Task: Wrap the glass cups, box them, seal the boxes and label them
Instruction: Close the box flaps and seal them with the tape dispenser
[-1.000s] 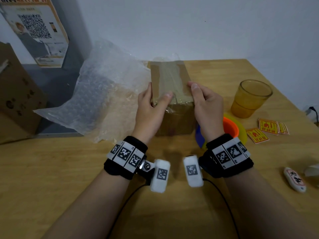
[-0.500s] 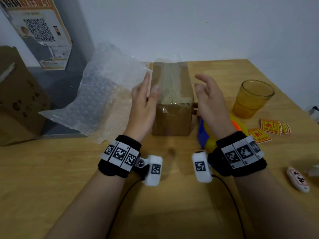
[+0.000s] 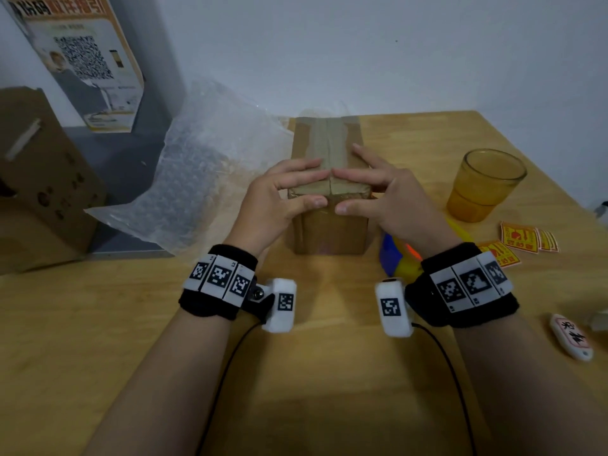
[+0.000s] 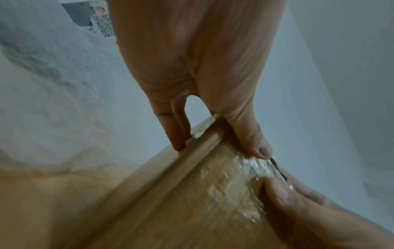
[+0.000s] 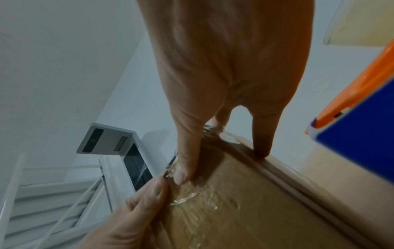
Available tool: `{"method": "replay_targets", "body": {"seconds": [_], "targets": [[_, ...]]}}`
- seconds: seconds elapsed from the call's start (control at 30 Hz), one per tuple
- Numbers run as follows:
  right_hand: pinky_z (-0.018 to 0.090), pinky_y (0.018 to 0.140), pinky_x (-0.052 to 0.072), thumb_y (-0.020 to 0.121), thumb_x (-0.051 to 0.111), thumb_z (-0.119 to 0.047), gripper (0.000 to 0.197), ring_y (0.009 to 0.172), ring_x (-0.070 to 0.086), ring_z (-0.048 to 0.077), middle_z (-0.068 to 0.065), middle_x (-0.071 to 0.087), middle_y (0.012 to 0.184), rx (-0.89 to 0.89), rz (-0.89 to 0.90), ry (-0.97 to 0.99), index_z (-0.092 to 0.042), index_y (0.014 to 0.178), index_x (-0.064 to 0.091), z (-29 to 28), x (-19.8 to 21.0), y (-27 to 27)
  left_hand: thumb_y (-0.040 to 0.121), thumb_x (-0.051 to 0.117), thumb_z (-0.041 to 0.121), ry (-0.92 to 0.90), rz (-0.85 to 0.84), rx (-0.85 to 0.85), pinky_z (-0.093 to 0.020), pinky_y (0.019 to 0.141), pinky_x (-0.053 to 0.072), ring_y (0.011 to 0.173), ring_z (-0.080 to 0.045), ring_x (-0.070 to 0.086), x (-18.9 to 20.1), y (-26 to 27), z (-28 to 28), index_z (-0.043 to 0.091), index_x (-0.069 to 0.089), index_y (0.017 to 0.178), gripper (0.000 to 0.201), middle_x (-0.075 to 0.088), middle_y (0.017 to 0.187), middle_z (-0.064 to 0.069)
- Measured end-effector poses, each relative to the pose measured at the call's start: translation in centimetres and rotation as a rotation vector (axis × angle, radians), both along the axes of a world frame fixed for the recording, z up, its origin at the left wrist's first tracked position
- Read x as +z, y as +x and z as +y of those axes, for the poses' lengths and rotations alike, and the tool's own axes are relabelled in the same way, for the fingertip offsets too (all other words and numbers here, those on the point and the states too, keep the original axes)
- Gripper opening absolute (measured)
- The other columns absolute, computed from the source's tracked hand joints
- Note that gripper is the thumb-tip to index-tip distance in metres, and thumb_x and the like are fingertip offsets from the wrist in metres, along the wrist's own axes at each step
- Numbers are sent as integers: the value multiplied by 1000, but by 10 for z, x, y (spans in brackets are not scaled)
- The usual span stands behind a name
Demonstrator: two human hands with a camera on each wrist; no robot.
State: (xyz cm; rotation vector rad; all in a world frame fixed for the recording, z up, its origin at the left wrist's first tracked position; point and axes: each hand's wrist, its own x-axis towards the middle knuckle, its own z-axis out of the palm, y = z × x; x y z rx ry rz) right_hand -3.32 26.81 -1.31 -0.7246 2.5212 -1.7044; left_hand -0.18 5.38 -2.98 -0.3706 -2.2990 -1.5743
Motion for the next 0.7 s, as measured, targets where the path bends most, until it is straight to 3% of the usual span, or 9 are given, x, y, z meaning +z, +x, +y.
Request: {"method": "replay_targets", "body": {"seconds": [0.1, 0.27, 0.33, 0.43, 0.57, 0.7], "targets": [[30, 123, 31, 76, 89, -14, 59, 149, 23, -2, -12, 29, 167, 36, 16, 80, -36, 127, 70, 5, 2, 0, 76, 86, 11, 1, -38, -40, -25, 112, 44, 129, 1, 56, 7, -1, -8, 16, 75, 119, 46, 67, 133, 10], [37, 125, 30, 85, 82, -5, 61, 144, 15, -11, -9, 16, 171, 108, -1, 141, -28, 139, 65, 13, 2, -2, 82, 80, 3, -6, -82, -150, -34, 115, 44, 137, -4, 51, 8, 1, -25, 18, 72, 124, 45, 63, 142, 9], [39, 124, 33, 86, 81, -3, 59, 140, 14, -14, -6, 12, 172, 116, -12, 105, -27, 137, 66, 13, 3, -1, 88, 74, 0, 72, -121, -201, -40, 110, 49, 140, -7, 49, 6, 5, -30, 15, 70, 127, 42, 58, 147, 11], [38, 122, 36, 83, 84, -7, 53, 143, 17, -9, -6, 16, 171, 104, -55, 45, -29, 129, 72, 14, 3, -2, 96, 66, 2, 139, -150, -230, -44, 97, 59, 139, -10, 51, 2, 9, -30, 16, 67, 131, 37, 52, 152, 16], [41, 118, 43, 70, 91, -16, 45, 149, 33, 3, -6, 33, 166, 56, -126, -151, -22, 113, 81, 15, 0, -1, 100, 60, 3, 203, -177, -226, -37, 94, 59, 138, -7, 51, 2, 13, -25, 16, 66, 130, 34, 50, 152, 22], [33, 99, 58, 74, 89, -2, 35, 120, 59, -8, -11, 50, 155, -48, -235, -273, -12, 107, 81, 12, 3, 7, 101, 61, 9, 218, -207, -179, -40, 96, 59, 135, -4, 53, 7, 20, -20, 18, 66, 132, 33, 50, 151, 24]]}}
